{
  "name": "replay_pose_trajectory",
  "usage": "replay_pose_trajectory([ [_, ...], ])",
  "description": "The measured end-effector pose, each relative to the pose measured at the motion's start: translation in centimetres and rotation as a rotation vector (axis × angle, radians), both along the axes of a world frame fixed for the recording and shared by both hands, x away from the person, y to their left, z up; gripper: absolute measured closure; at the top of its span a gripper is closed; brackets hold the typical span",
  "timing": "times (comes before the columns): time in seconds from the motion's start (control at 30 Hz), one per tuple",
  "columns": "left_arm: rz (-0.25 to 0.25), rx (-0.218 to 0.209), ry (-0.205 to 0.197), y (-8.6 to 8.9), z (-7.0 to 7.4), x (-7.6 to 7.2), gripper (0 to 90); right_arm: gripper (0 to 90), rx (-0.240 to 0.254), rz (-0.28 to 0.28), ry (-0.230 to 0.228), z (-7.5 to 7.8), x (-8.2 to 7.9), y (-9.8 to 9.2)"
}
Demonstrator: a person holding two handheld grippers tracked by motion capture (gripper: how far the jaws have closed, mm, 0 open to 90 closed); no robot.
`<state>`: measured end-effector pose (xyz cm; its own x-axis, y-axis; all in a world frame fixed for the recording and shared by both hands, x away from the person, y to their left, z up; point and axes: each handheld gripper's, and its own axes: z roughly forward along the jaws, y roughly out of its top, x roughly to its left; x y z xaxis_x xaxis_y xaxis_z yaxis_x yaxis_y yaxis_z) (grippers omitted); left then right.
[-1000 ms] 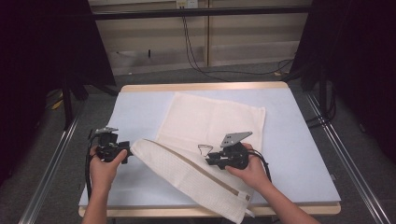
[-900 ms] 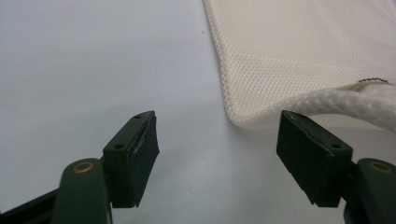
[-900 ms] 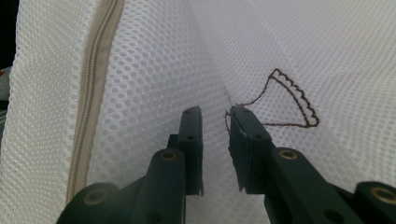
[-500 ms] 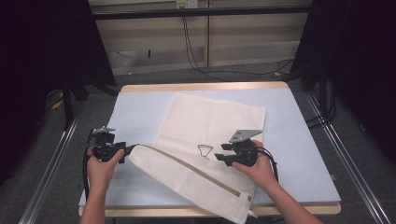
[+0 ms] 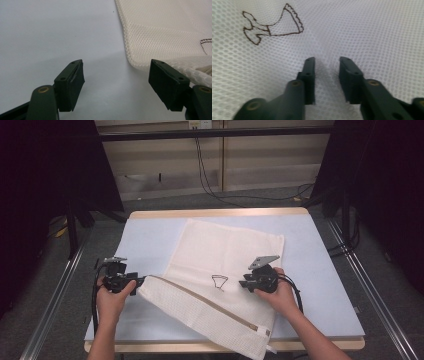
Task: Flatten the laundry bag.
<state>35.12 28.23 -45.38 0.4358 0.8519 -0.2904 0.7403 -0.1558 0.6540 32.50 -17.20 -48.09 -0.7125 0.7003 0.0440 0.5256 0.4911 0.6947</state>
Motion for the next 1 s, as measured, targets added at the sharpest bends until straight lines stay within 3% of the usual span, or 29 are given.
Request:
replay_pose_trajectory([
  [0.07,0.001,0.0,0.002,-0.1,0.0,0.0,28.3,83.2,-0.003,0.012,0.006,0.1,0.1,-0.1],
  [0.13,0.0,0.001,0.002,-0.1,0.0,-0.1,28.3,87.9,-0.008,0.013,0.001,0.1,0.2,-0.1],
  [0.2,-0.002,0.001,-0.002,-0.1,0.0,-0.1,28.3,90.0,0.01,0.016,0.016,0.1,0.4,-0.3],
  [0.3,-0.001,-0.003,-0.004,-0.1,0.1,-0.1,27.9,90.0,-0.008,0.008,0.017,0.3,0.5,-0.2],
  [0.33,-0.004,-0.007,-0.005,-0.2,0.1,-0.1,27.6,90.0,-0.019,-0.022,-0.021,0.7,0.8,-0.6],
  [0.4,-0.004,-0.01,-0.005,-0.4,0.1,-0.1,27.5,90.0,-0.016,-0.036,-0.031,0.9,0.9,-0.9],
  [0.43,-0.017,-0.004,-0.002,-0.5,0.1,0.0,27.5,90.0,-0.021,-0.073,-0.066,1.6,1.2,-2.0],
  [0.57,-0.036,-0.005,0.011,-0.9,-0.1,0.2,27.6,90.0,-0.034,-0.108,-0.084,1.4,1.8,-3.6],
  [0.77,-0.048,-0.003,0.007,-1.6,-0.1,0.1,28.1,90.0,-0.089,-0.109,-0.131,0.9,2.6,-4.5],
  [0.9,-0.087,0.0,0.009,-2.2,-0.1,0.2,28.1,87.0,-0.094,-0.11,-0.14,0.7,2.5,-4.4],
  [1.0,-0.125,-0.009,0.013,-3.0,-0.1,0.3,29.0,72.6,-0.033,-0.14,-0.14,1.0,2.1,-4.5],
])
